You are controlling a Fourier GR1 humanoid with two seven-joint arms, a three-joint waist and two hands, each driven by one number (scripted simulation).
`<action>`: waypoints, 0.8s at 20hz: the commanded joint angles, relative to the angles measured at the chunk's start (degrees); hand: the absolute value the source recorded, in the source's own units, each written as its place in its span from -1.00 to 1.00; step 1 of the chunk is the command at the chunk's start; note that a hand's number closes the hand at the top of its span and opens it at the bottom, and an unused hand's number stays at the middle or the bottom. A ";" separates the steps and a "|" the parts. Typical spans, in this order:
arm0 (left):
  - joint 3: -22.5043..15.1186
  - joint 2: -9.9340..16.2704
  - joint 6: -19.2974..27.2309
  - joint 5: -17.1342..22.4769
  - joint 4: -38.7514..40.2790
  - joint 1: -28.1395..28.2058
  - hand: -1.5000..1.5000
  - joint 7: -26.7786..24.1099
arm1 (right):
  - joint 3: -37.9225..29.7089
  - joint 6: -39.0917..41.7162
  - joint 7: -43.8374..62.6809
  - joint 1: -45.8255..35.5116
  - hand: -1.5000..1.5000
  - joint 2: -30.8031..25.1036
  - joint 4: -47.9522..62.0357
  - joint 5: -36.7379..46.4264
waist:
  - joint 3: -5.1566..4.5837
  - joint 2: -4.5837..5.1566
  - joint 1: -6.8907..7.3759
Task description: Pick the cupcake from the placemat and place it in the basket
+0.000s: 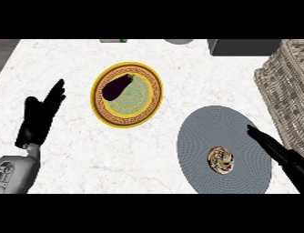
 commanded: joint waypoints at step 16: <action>3.54 -5.16 -2.73 -5.01 -4.74 -1.15 0.00 6.07 | 4.78 -3.39 1.09 -5.13 -1.00 9.62 7.26 10.77 | 0.01 -0.03 0.00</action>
